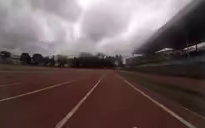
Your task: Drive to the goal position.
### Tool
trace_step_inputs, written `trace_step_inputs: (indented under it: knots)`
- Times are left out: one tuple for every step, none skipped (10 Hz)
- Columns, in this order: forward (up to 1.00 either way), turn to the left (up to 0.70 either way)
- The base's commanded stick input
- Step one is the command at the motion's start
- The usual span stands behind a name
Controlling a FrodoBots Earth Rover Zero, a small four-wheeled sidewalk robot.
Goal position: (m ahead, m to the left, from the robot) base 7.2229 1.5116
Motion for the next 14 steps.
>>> trace_step_inputs:
  knots:
    - [0.70,0.00]
    - [0.70,0.00]
    - [0.70,0.00]
    - [0.70,0.00]
    - [0.70,0.00]
    - [0.70,0.00]
    - [0.70,0.00]
    - [0.70,0.00]
    - [0.70,0.00]
    - [0.70,0.00]
    - [0.70,0.00]
    - [0.70,0.00]
    - [0.70,0.00]
    - [0.70,0.00]
